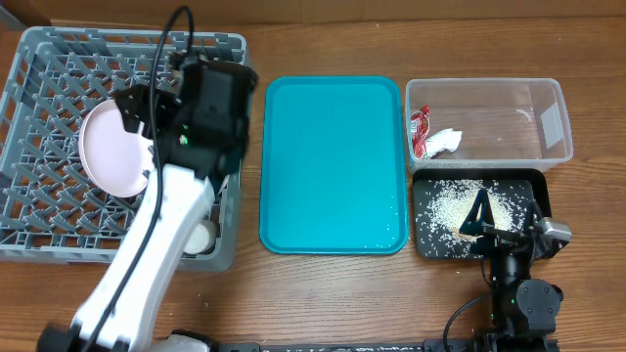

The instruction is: Sort waste into correct bins and load items into the dishwasher

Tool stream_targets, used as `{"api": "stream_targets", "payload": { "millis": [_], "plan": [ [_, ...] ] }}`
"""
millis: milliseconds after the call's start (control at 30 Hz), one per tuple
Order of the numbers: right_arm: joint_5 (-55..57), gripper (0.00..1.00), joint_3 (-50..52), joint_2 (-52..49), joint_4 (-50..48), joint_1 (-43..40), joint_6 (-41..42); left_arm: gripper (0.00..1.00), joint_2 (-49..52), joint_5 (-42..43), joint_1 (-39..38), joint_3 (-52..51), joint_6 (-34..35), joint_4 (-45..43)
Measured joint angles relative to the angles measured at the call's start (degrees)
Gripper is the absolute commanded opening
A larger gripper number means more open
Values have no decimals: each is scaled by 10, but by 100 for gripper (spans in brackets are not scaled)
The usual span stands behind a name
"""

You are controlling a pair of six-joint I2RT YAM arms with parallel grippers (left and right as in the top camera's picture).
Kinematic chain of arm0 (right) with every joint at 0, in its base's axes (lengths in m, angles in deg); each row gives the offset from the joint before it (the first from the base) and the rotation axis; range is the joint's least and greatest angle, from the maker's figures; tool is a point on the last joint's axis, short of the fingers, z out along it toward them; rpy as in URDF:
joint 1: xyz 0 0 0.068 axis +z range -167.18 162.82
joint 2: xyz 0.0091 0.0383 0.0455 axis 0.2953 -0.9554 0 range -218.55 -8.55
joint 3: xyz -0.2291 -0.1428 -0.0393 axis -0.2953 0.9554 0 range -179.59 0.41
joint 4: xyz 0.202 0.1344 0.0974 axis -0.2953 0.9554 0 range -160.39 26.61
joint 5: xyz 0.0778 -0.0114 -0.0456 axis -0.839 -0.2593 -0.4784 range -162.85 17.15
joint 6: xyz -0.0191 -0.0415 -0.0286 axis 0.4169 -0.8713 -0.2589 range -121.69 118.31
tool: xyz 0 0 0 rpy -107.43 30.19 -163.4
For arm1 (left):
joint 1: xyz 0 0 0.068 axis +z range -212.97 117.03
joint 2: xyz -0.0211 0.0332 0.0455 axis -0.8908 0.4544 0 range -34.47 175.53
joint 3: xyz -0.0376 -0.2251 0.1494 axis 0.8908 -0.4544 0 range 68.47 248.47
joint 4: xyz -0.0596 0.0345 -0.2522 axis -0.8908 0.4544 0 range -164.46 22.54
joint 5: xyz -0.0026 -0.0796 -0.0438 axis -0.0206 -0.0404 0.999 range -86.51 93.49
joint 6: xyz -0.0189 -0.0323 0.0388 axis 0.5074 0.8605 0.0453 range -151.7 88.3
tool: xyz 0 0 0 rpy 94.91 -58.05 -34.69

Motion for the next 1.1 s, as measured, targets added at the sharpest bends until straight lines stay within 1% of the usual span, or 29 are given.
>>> {"api": "stream_targets", "payload": {
  "millis": [33,100,133,167,267,333,500,533,633,700,800,900,1000,1100],
  "plan": [
    [0,100,0,0,0,0,0,76,-17,22,-16,9,17,31],
    [0,100,0,0,0,0,0,74,-53,90,-39,35,59,88],
    [0,100,0,0,0,0,0,79,-71,136,-45,52,81,117],
    [0,100,0,0,0,0,0,100,-86,177,-47,67,98,136],
    [0,100,0,0,0,0,0,100,-129,301,-50,107,143,170],
    [0,100,0,0,0,0,0,100,-151,359,-54,125,159,178],
    [0,100,0,0,1,0,0,100,-200,520,-69,143,178,182],
    [0,100,0,0,1,0,0,100,-212,577,-71,143,182,182],
    [0,100,0,0,0,0,0,100,-222,671,-72,143,186,183],
    [0,100,0,0,0,0,0,100,-223,724,-72,144,188,200],
    [0,100,0,0,0,0,0,100,-223,761,-72,144,188,229],
    [0,100,0,0,0,0,0,99,-222,760,-72,141,188,235],
    [0,100,0,0,0,0,0,100,-219,713,-72,121,188,201],
    [0,100,0,0,0,0,0,100,-225,664,-69,79,176,120]
  ]
}}
